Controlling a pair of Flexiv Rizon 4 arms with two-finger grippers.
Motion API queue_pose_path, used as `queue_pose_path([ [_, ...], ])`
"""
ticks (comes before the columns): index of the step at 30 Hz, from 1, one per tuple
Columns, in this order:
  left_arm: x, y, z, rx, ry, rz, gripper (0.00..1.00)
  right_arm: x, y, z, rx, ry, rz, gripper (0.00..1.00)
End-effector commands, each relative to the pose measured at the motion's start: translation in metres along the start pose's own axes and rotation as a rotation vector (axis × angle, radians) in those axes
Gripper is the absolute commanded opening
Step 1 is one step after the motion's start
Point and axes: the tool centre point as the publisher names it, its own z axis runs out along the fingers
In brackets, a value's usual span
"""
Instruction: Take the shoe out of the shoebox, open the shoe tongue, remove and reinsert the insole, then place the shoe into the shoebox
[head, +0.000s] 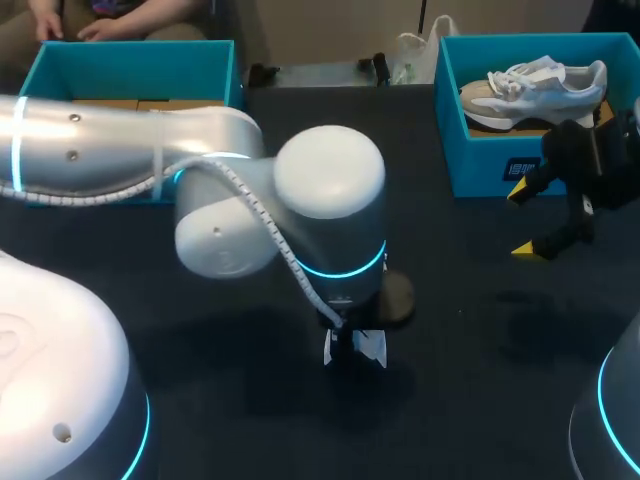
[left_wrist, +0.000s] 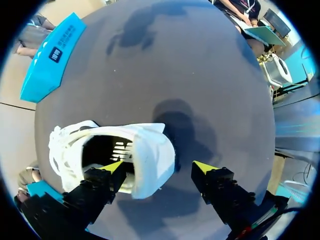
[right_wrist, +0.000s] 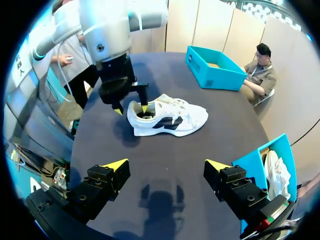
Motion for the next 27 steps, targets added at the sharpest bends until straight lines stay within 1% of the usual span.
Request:
queue_pose_path([
  [1, 0.002, -0.009, 0.012, -0.043, -0.006, 0.003, 0.82, 0.001, 0.000, 0.001, 0.003, -0.002, 0.001, 1.00],
  [6, 0.004, -0.009, 0.020, -0.059, 0.002, -0.002, 0.69, 0.001, 0.000, 0.001, 0.003, -0.002, 0.001, 1.00],
  [8, 0.005, -0.008, 0.021, -0.062, 0.002, -0.004, 0.58, 0.001, 0.000, 0.001, 0.003, -0.002, 0.001, 1.00],
  [9, 0.005, -0.008, 0.021, -0.065, 0.000, -0.007, 0.43, 0.001, 0.000, 0.001, 0.003, -0.002, 0.001, 1.00],
  [10, 0.005, -0.007, 0.022, -0.065, 0.000, -0.009, 0.36, 0.001, 0.000, 0.001, 0.003, -0.002, 0.001, 1.00],
  [11, 0.006, -0.006, 0.022, -0.065, 0.000, -0.011, 0.35, 0.001, 0.000, 0.001, 0.003, -0.002, 0.001, 1.00],
  [13, 0.007, -0.004, 0.022, -0.067, 0.001, -0.015, 0.09, 0.001, 0.000, 0.001, 0.003, -0.002, 0.001, 1.00],
  [14, 0.007, -0.003, 0.023, -0.067, 0.002, -0.015, 0.00, 0.001, 0.000, 0.001, 0.003, -0.002, 0.001, 1.00],
  [17, 0.009, 0.000, 0.024, -0.057, 0.024, -0.024, 0.00, 0.001, 0.000, 0.001, 0.003, -0.002, 0.001, 1.00],
  [20, 0.013, 0.003, 0.021, -0.028, 0.051, -0.021, 0.00, 0.001, 0.000, 0.001, 0.003, -0.002, 0.001, 1.00],
  [26, 0.020, 0.006, 0.001, 0.001, 0.089, 0.013, 0.00, 0.001, 0.000, 0.001, 0.003, -0.002, 0.001, 1.00],
  [27, 0.021, 0.008, -0.006, 0.008, 0.102, 0.023, 0.00, 0.001, 0.000, 0.001, 0.003, -0.002, 0.001, 1.00],
])
